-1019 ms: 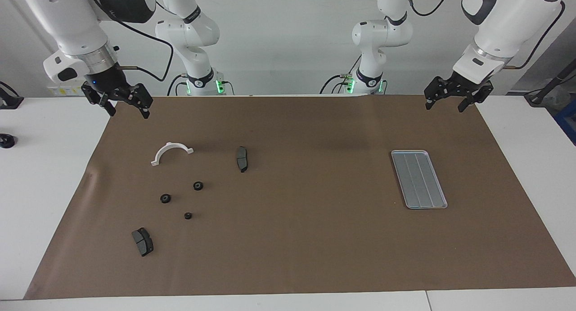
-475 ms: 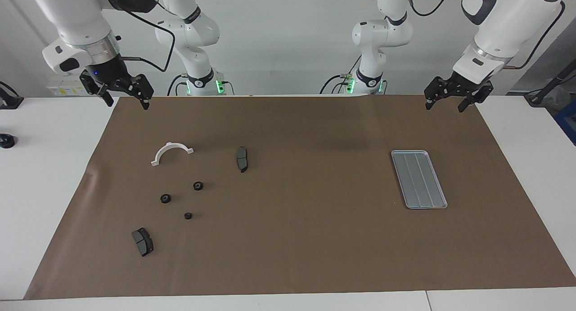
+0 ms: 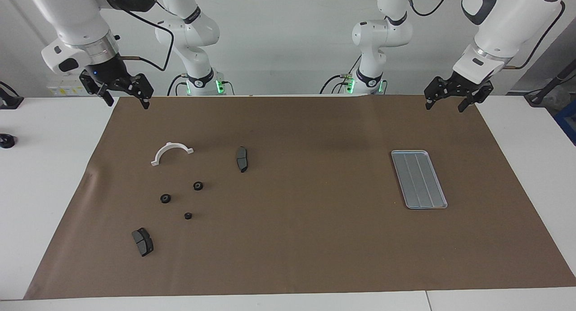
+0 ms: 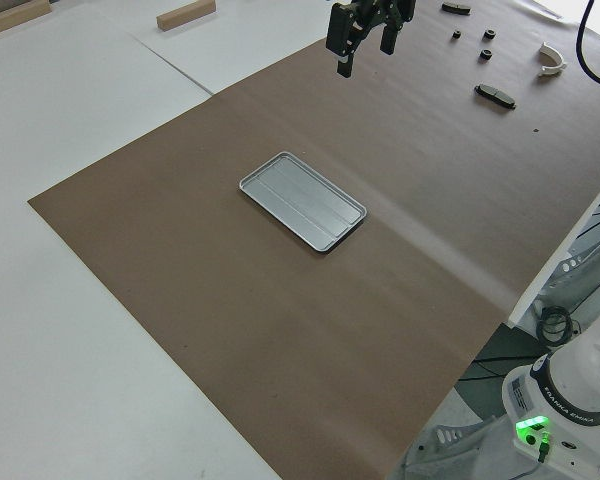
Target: Place bearing gear from tray to pile
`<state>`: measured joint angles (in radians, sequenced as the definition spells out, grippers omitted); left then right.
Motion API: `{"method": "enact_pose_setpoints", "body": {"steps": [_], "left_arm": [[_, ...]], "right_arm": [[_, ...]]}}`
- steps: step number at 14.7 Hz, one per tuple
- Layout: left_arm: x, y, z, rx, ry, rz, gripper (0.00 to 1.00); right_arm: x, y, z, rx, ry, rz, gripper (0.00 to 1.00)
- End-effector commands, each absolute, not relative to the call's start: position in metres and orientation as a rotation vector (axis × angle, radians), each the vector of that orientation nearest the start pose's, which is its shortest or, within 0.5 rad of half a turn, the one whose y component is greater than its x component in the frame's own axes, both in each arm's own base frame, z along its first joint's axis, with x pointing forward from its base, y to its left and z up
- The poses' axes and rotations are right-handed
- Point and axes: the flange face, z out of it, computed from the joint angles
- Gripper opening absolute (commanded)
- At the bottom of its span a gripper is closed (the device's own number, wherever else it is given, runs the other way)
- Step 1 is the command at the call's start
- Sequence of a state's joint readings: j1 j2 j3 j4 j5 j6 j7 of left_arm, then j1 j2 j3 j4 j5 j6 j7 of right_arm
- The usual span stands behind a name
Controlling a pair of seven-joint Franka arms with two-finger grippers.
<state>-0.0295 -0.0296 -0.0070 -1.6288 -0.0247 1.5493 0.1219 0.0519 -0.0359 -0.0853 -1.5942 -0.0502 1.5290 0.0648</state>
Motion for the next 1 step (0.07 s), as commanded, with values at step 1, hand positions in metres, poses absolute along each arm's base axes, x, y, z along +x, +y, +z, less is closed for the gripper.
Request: {"method": "enact_pose_setpoints", "body": {"steps": [1], "left_arm": [[0.5334,-0.0182,0.614,-3.14,0.248,0.065,1.0]], "right_arm": [[0.5391,-0.0301,0.6315,-3.168,0.128,0.037,1.0]]}}
